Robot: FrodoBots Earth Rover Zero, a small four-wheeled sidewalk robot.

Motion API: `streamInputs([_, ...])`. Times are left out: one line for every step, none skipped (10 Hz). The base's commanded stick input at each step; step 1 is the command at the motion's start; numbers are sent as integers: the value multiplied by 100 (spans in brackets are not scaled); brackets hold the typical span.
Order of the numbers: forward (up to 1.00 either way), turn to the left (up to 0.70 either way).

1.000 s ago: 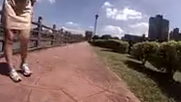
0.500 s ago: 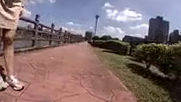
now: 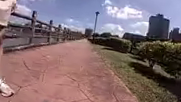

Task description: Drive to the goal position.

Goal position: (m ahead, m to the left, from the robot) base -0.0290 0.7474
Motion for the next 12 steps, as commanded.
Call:
streamInputs([-70, 0])
streamInputs([-70, 0])
streamInputs([-70, 0])
streamInputs([-70, 0])
streamInputs([-70, 0])
streamInputs([-65, 0])
streamInputs([-18, 0])
streamInputs([-5, 0])
streamInputs([-52, 0])
streamInputs([-70, 0])
streamInputs([-70, 0])
streamInputs([-70, 0])
